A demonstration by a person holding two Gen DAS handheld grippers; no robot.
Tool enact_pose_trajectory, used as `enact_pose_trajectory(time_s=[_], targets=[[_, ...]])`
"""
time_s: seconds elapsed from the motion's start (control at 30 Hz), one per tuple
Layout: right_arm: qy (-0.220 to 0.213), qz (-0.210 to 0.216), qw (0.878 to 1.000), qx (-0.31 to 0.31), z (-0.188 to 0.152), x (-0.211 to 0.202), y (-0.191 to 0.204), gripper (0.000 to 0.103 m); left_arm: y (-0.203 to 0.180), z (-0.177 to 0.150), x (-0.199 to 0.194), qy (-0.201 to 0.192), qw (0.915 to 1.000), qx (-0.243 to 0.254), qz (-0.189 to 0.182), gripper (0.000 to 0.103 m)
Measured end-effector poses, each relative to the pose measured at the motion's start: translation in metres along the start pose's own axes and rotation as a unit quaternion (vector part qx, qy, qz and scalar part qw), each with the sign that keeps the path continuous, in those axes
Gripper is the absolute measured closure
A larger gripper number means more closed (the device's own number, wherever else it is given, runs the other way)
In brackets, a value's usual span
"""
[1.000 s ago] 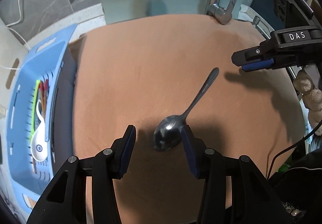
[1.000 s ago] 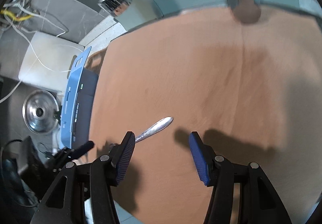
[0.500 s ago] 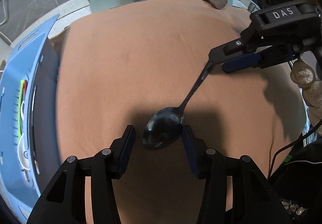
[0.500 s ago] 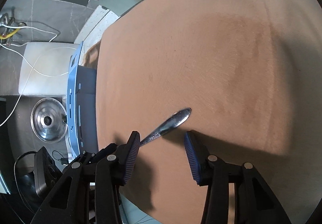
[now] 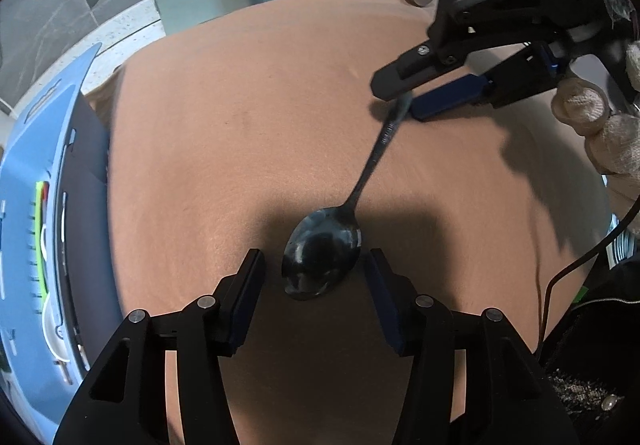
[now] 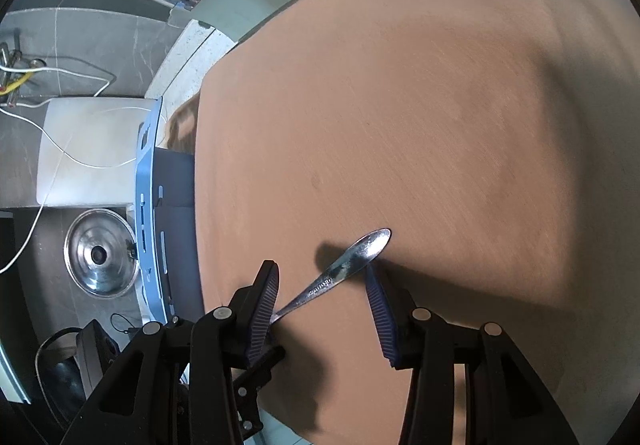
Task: Organize utensils
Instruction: 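Grasp the metal spoon bowl with the left tool while the right tool pinches its handle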
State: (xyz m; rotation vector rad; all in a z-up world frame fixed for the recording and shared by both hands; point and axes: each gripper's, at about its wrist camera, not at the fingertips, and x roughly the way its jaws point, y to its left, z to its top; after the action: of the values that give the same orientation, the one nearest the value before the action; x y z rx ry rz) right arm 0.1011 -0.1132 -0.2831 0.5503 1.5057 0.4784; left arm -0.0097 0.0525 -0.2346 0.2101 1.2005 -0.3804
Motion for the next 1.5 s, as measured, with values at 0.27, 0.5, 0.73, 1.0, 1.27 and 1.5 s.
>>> enact_pose_trajectory(time_s=[0.27, 0.5, 0.73, 1.0, 1.27, 1.5], targets=[[-0.002, -0.008, 1.000, -0.014, 0.012, 0.008, 0.012, 0.062, 0.003, 0.002, -0.001, -0.009, 0.9995, -0.021, -0.019, 0.051], [-0.006, -0.020, 0.999, -0.028, 0.017, 0.015, 0.024, 0.063, 0.002, -0.001, -0.001, -0.023, 0.9989, -0.032, -0.025, 0.052], [-0.019, -0.036, 0.999, -0.035, 0.019, 0.019, 0.028, 0.073, 0.007, -0.004, -0.004, -0.027, 0.9980, -0.047, -0.032, 0.061], [-0.024, -0.064, 0.996, -0.051, 0.021, 0.024, 0.041, 0.074, 0.002, -0.005, -0.007, -0.026, 0.9985, -0.041, -0.028, 0.068], [-0.020, -0.090, 0.995, -0.046, 0.027, 0.027, 0.042, 0.090, -0.007, -0.010, -0.011, -0.029, 0.9984, -0.034, -0.035, 0.071], [-0.017, -0.079, 0.996, -0.036, 0.029, 0.026, 0.038, 0.090, -0.007, -0.008, -0.008, -0.028, 0.9986, -0.031, -0.033, 0.071]])
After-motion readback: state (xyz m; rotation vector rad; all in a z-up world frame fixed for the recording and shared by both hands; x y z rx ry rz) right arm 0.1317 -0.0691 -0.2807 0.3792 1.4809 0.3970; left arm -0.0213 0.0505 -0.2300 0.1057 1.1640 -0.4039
